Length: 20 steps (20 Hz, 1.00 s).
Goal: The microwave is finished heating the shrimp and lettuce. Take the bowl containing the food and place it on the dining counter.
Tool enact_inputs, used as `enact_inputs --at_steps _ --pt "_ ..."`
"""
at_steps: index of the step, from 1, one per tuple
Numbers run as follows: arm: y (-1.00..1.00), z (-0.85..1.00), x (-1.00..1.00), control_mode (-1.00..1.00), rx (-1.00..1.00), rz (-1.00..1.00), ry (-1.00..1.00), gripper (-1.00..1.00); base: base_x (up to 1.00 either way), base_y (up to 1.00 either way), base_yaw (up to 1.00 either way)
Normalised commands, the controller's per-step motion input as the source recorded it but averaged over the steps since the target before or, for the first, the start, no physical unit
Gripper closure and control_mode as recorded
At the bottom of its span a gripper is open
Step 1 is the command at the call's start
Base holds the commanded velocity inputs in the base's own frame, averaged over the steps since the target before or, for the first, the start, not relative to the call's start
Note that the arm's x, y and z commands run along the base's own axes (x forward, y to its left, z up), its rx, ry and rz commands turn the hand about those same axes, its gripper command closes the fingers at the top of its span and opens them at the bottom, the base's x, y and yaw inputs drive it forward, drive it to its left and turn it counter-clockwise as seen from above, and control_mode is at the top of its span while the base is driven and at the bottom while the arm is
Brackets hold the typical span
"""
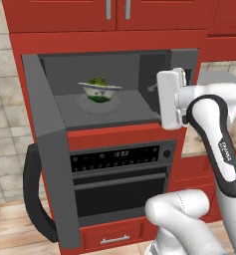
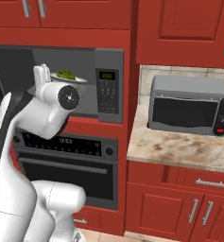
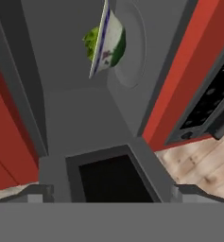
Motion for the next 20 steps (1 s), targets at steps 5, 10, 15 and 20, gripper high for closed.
enact_inputs --at_steps 5,10,15,20 --pt "-0.14 -0.06 0.91 -1.00 0.00 0.00 0.02 -1.00 0.00 0.00 0.00" --pt "0.00 -0.02 0.68 -1.00 0.00 0.00 0.03 -1.00 0.00 0.00 0.00" --pt "0.01 -0.43 0.63 -1.00 -0.05 -0.01 0.10 -1.00 0.00 0.00 0.00" --pt "0.16 -0.32 0.69 -1.00 -0.03 -0.06 0.02 -1.00 0.00 0.00 0.00"
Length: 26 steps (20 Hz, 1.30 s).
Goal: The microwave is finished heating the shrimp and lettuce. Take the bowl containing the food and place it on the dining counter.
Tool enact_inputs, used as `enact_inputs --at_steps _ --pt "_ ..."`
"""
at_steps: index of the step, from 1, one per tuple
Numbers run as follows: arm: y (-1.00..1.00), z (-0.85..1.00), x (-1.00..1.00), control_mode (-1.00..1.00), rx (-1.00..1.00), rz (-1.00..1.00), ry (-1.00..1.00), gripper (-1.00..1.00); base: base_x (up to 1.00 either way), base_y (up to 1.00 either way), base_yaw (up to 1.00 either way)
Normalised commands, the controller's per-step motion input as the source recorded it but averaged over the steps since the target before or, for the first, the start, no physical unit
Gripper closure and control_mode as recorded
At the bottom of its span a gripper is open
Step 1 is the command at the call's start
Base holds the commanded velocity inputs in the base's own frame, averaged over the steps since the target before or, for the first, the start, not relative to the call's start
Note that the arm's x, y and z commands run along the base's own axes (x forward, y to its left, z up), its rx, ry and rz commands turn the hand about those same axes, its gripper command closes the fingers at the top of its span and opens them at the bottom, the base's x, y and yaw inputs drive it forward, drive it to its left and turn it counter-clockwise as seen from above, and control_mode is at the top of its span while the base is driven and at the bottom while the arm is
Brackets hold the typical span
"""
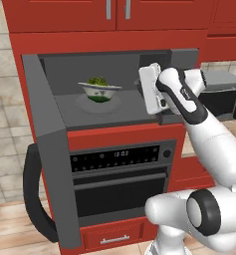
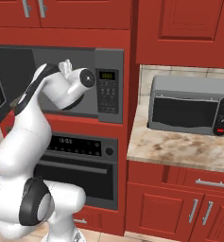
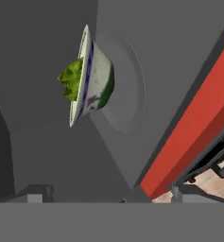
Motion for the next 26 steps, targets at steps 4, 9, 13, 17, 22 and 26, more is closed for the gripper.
enact_inputs --at_steps 4,9,13,17,22,26 --pt "0.34 -0.11 0.44 -1.00 0.00 -0.10 0.00 -1.00 0.00 0.00 0.00" --pt "0.38 -0.09 0.35 -1.00 0.00 -0.09 0.00 -1.00 0.00 0.00 0.00" --pt "0.37 -0.10 0.50 -1.00 0.00 -0.09 0.00 -1.00 0.00 0.00 0.00" --pt "0.19 -0.19 0.56 -1.00 0.00 -0.07 0.00 -1.00 0.00 0.00 0.00" --pt "0.03 -0.04 0.46 -1.00 0.00 -0.03 0.00 -1.00 0.00 0.00 0.00" --pt "0.00 -0.02 0.39 -1.00 0.00 0.00 0.02 -1.00 0.00 0.00 0.00"
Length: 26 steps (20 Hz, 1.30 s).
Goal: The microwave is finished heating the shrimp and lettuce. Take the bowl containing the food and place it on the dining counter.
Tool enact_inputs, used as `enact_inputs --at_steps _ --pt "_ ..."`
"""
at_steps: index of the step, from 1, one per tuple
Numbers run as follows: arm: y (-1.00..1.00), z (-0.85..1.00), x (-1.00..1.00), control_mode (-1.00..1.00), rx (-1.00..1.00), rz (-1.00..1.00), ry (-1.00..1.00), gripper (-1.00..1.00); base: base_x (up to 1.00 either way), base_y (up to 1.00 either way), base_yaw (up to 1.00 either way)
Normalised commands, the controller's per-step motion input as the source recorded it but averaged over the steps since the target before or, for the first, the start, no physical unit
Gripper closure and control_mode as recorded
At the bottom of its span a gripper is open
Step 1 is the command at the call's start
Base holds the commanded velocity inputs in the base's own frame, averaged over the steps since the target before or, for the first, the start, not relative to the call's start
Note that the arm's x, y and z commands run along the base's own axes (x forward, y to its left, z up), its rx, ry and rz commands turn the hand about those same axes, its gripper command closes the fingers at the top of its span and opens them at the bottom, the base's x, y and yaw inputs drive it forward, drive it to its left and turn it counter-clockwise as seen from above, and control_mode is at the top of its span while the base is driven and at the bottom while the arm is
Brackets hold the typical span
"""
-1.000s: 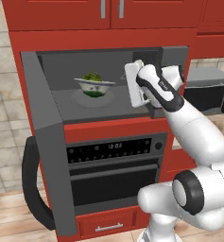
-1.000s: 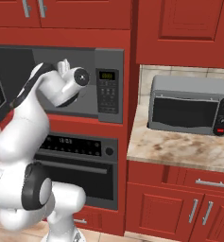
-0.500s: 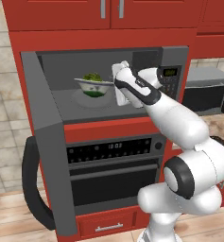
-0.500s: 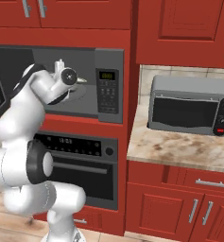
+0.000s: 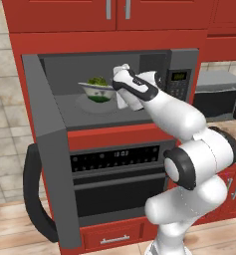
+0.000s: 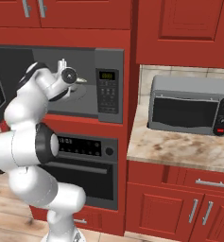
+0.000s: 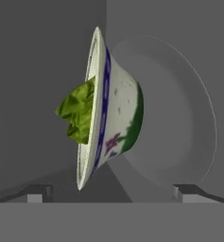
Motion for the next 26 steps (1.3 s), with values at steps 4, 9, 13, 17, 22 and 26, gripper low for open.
enact_inputs --at_steps 4,9,13,17,22,26 --pt "0.00 -0.11 0.37 -1.00 0.00 0.00 0.08 -1.00 0.00 0.00 0.00" --pt "0.00 -0.08 0.43 -1.00 0.00 0.00 0.08 -1.00 0.00 0.00 0.00" --pt "0.00 -0.02 0.42 -1.00 0.00 0.00 0.05 -1.00 0.00 0.00 0.00" --pt "0.00 -0.12 0.37 -1.00 0.00 0.00 0.03 -1.00 0.00 0.00 0.00" --pt "0.05 -0.13 0.37 -1.00 -0.02 0.00 0.03 -1.00 0.00 0.00 0.00" --pt "0.09 -0.21 0.24 -1.00 -0.03 0.00 0.02 -1.00 0.00 0.00 0.00"
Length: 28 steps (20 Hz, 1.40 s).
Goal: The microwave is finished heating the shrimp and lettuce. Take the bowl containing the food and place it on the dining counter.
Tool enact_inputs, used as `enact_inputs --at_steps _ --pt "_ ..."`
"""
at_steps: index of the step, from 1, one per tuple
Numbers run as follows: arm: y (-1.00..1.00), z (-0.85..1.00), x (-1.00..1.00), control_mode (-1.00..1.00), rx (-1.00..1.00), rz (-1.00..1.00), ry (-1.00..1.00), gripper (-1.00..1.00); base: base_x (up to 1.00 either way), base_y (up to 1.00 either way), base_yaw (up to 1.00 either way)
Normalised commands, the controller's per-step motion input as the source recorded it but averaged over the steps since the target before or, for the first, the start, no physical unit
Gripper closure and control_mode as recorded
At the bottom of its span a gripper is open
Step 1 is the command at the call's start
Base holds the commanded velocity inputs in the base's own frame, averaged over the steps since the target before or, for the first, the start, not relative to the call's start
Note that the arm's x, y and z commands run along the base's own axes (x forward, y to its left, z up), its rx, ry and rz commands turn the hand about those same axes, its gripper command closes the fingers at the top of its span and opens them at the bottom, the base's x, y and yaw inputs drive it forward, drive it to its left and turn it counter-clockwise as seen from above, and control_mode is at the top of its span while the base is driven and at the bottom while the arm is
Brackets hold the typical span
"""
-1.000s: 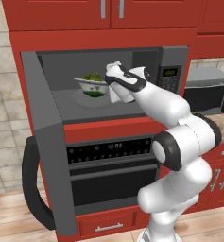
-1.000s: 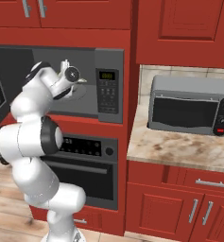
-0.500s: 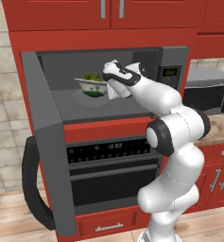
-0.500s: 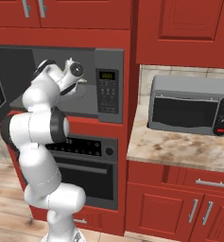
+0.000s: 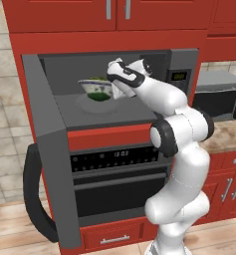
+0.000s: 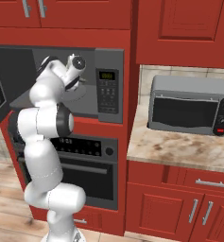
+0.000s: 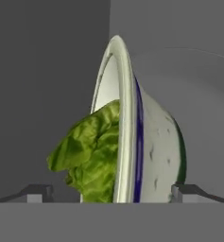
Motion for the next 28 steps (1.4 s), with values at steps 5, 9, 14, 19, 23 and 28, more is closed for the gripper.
enact_inputs --at_steps 5,9,14,19,23,28 --pt "0.03 -0.56 -0.28 -1.00 -0.09 0.02 0.03 1.00 0.00 0.00 0.00" --pt "0.00 -0.54 -0.59 -1.00 -0.06 0.03 0.00 1.00 0.00 0.00 0.00" --pt "0.00 -0.02 -0.02 -1.00 0.00 0.00 0.00 1.00 0.00 0.00 0.00" --pt "0.00 0.00 0.00 -1.00 0.00 0.00 0.00 1.00 0.00 0.00 0.00" --pt "0.00 0.00 -0.17 -1.00 0.00 0.00 0.00 1.00 0.00 0.00 0.00" --pt "-0.05 0.00 -0.54 -1.00 0.00 0.00 -0.06 1.00 0.00 0.00 0.00"
